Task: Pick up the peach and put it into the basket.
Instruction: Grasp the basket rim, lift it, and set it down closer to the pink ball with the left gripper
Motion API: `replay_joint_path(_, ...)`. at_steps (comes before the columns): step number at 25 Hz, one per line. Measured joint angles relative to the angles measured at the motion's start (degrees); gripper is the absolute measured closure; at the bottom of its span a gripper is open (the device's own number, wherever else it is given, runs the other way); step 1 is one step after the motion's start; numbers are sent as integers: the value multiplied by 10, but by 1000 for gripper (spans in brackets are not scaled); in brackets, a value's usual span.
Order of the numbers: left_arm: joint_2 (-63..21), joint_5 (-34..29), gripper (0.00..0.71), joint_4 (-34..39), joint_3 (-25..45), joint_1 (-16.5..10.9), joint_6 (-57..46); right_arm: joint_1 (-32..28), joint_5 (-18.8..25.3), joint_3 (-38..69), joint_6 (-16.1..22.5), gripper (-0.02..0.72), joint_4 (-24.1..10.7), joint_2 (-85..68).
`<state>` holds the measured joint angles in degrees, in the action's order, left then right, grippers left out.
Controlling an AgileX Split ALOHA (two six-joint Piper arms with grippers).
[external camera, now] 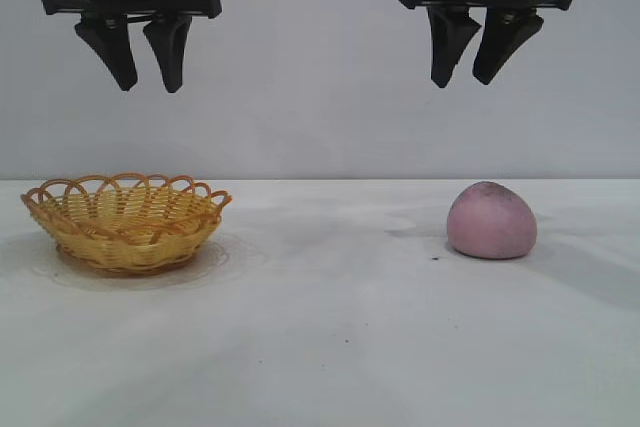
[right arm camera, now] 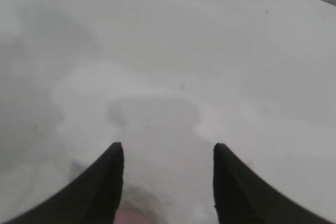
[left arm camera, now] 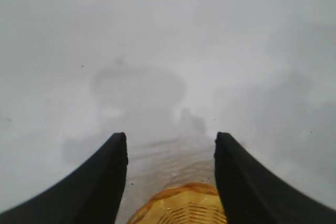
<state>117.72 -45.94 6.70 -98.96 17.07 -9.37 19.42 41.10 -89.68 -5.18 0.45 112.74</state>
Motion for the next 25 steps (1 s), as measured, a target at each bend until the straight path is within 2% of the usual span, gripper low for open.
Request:
replay_joint_path(8,0,0,333,1,0,0,2,0,1,0,4,333,-1,0)
replay_joint_path(12,0,-36,333,3,0,-4,75,0,8,0,4,333,-1,0)
replay_joint_path(15,2,-85,333,-16,0,-26,160,0,12,0,4,333,-1,0)
replay_joint_path(20,20,-130,333,-113,0,-77,282,0,12,0,4,333,-1,0)
replay_joint_path(22,35,-147,333,-126,0,-87,309,0,13,0,4,333,-1,0)
replay_joint_path(25,58,-152,333,-135,0,-90,333,0,13,0,4,333,0,0)
